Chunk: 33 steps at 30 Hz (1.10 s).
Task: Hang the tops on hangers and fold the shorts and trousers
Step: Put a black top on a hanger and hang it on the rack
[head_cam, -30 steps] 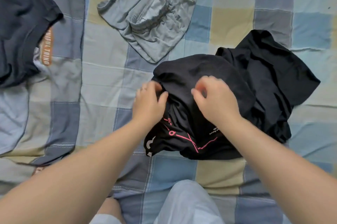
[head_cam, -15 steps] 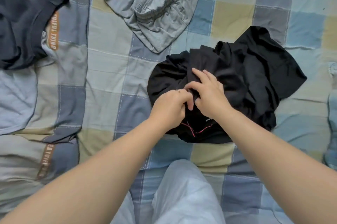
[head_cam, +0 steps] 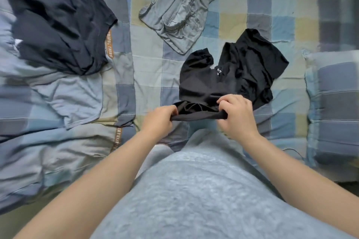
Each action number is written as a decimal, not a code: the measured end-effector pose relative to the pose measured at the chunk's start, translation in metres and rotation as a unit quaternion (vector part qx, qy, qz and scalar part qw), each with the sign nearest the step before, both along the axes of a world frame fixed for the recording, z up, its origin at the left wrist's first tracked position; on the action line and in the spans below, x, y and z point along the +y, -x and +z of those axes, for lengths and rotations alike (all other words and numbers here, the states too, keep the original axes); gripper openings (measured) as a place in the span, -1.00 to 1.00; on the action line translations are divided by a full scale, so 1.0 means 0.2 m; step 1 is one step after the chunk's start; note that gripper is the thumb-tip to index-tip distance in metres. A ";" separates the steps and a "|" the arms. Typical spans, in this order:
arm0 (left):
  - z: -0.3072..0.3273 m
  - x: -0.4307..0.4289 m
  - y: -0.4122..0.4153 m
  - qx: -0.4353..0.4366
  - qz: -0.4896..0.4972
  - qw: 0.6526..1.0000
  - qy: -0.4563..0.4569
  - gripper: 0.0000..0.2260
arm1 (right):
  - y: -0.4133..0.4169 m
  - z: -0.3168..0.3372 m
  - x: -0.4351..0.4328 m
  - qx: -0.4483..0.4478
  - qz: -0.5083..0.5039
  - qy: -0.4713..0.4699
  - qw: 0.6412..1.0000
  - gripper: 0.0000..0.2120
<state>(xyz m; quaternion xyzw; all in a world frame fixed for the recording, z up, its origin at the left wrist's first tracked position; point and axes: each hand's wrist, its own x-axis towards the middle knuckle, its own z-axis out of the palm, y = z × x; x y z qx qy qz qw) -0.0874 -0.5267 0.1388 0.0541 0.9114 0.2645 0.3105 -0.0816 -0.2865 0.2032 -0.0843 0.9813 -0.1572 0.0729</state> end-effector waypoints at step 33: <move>1.42 0.31 -0.83 0.134 0.291 0.897 -0.305 -0.77 | -1.16 1.17 0.50 0.032 -0.179 0.272 0.945 -0.73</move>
